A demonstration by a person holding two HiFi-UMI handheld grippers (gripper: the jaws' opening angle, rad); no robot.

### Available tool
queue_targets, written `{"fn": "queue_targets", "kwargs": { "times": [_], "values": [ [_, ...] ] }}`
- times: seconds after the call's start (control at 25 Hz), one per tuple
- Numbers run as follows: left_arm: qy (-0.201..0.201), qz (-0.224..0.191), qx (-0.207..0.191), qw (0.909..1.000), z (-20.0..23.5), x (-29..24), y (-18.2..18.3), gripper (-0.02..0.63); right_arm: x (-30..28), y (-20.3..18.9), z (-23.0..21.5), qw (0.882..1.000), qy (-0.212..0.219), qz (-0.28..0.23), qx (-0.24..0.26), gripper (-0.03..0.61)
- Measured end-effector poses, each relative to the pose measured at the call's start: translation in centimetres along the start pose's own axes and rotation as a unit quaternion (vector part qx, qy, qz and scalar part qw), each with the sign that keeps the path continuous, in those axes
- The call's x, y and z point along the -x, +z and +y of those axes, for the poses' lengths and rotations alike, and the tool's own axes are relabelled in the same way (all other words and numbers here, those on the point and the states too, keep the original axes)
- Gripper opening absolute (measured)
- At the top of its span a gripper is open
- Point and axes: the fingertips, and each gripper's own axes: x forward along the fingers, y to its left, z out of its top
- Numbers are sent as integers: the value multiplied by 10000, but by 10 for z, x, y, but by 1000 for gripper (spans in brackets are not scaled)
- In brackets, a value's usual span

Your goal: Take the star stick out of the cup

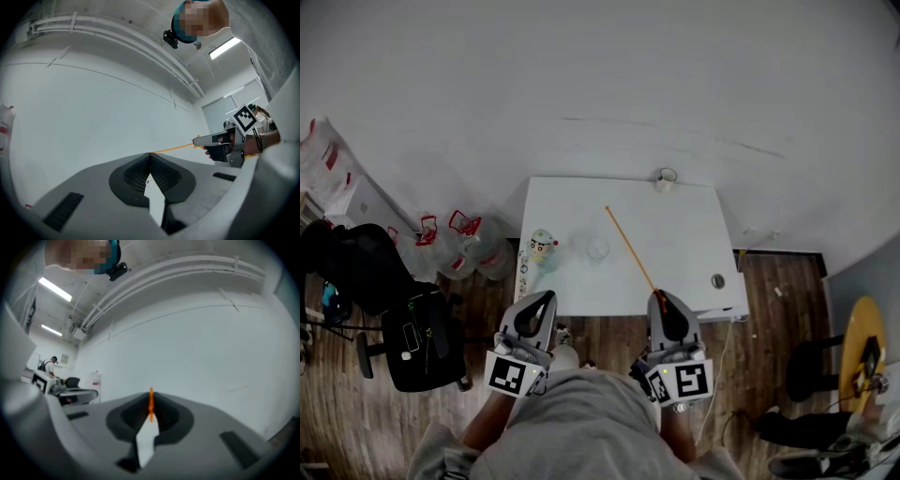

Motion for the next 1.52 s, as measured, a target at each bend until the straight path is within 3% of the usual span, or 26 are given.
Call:
{"fn": "queue_targets", "kwargs": {
  "times": [0.48, 0.76, 1.52],
  "values": [
    [-200, 49, -88, 9997, -12, -8, -7, 29, 0, -11, -2, 9999, 31, 156, -20, 46],
    [-221, 180, 102, 9995, -20, -17, -11, 29, -1, -14, -10, 9998, 10, 197, -33, 46],
    [-256, 239, 112, 9993, -24, -31, -16, 29, -4, -24, -24, 9994, -16, 323, -112, 46]
  ]
}}
